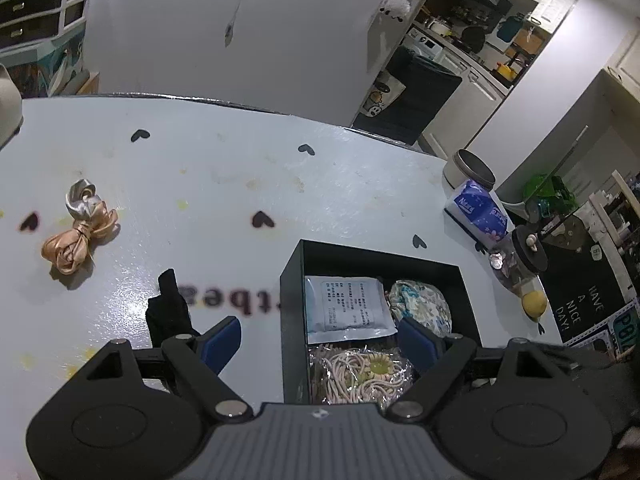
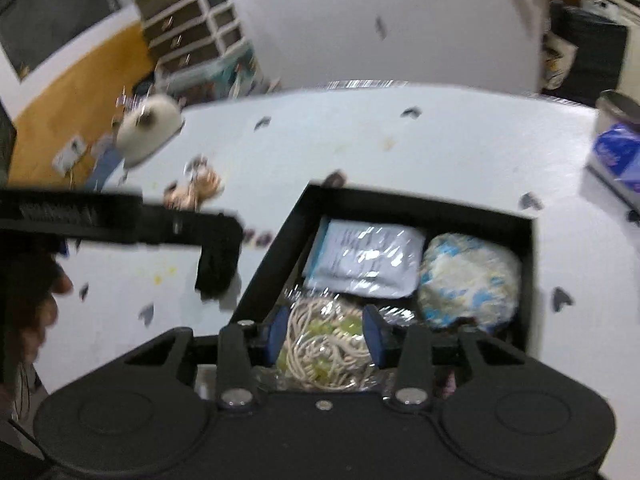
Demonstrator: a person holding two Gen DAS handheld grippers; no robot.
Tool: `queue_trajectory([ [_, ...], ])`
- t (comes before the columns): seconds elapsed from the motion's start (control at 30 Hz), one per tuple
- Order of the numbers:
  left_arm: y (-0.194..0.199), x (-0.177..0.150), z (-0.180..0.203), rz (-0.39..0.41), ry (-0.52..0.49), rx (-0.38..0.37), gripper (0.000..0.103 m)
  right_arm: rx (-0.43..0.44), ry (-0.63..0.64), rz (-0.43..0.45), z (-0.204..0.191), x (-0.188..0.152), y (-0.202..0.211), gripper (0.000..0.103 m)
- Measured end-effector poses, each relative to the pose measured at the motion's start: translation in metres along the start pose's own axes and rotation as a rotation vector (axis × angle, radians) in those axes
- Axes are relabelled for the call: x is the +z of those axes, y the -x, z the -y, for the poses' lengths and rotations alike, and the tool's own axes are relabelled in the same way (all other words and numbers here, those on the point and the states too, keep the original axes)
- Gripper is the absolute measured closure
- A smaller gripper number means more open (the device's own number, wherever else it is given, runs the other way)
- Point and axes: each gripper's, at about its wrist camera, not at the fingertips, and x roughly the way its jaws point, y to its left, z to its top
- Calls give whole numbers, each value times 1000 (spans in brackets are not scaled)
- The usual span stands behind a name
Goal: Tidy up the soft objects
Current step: 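Lower both items into the box and open both tools, then grasp the black cloth with the right tool while the left tool grasps the peach ribbon bundle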
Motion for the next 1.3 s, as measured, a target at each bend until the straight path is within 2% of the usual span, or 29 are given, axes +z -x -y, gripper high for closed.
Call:
queue_trajectory([
  [0.33,20,-15,10,29,-60,17,17,-87,-78,146,14,-8,58,52],
  [0.43,28,-21,12,56,-70,18,14,-122,-86,178,15,-15,68,49],
  [0.63,43,-35,19,127,-102,38,7,-196,-81,235,15,-30,83,35],
  [0.73,49,-43,22,157,-126,57,0,-237,-76,257,14,-37,87,21],
  [0.83,52,-51,22,177,-136,72,0,-268,-64,269,12,-42,90,16],
  [0.9,54,-56,21,192,-142,79,0,-284,-57,276,11,-45,91,5],
  [1.0,56,-63,19,206,-151,90,0,-296,-51,285,10,-49,92,0],
  [1.1,57,-68,17,211,-147,106,0,-320,-43,303,9,-53,93,0],
  [1.3,62,-74,12,242,-143,90,0,-319,-46,322,4,-60,94,0],
])
